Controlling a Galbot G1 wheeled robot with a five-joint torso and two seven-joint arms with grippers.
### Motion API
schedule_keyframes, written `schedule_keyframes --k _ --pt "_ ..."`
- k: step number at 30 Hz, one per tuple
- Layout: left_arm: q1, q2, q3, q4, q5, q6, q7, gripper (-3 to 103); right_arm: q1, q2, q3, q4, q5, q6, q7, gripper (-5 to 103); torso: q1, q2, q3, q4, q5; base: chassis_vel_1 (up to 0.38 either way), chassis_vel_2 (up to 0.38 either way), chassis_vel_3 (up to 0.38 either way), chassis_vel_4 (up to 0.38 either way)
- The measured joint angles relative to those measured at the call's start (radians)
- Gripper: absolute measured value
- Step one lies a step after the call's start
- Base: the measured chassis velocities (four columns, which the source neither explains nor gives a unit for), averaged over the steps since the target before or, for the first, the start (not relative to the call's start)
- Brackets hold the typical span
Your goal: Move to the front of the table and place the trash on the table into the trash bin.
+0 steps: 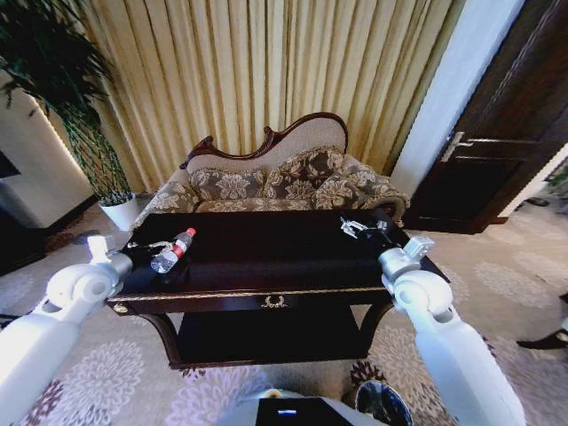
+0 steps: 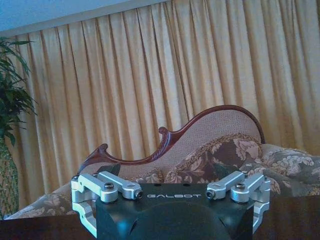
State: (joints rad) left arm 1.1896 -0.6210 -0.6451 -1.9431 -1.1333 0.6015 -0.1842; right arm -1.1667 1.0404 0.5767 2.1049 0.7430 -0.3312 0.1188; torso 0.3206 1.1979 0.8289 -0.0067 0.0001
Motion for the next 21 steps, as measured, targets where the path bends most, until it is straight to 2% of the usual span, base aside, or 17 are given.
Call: schedule_keyframes --k 2,5,9,21 --pt "-0.005 0.0 0.004 -0.003 -0.008 0.01 0.0 100 -0.002 0.003 -0.001 -0.003 -0.006 0.004 0.0 100 0.0 0.0 0.0 0.0 0.0 0.0 0.0 0.0 0.0" --pt "-0.009 -0.006 0.003 -0.021 -0.046 0.076 -0.016 100 -0.01 0.017 -0.005 -0.011 -0.024 0.013 0.0 100 0.0 0.0 0.0 0.0001 -0.0001 0.0 0.0 0.0 0.0" --pt "0.004 -0.004 -0.013 -0.036 -0.071 0.111 -0.017 100 -0.011 0.025 -0.006 -0.022 -0.04 0.015 0.0 100 0.0 0.0 0.0 0.0003 -0.0001 0.0 0.0 0.0 0.0" --pt "0.04 0.009 -0.043 -0.055 -0.064 0.114 -0.02 100 -0.019 0.044 -0.017 -0.038 -0.068 0.023 0.0 100 0.0 0.0 0.0 0.0002 -0.0001 0.0 0.0 0.0 0.0"
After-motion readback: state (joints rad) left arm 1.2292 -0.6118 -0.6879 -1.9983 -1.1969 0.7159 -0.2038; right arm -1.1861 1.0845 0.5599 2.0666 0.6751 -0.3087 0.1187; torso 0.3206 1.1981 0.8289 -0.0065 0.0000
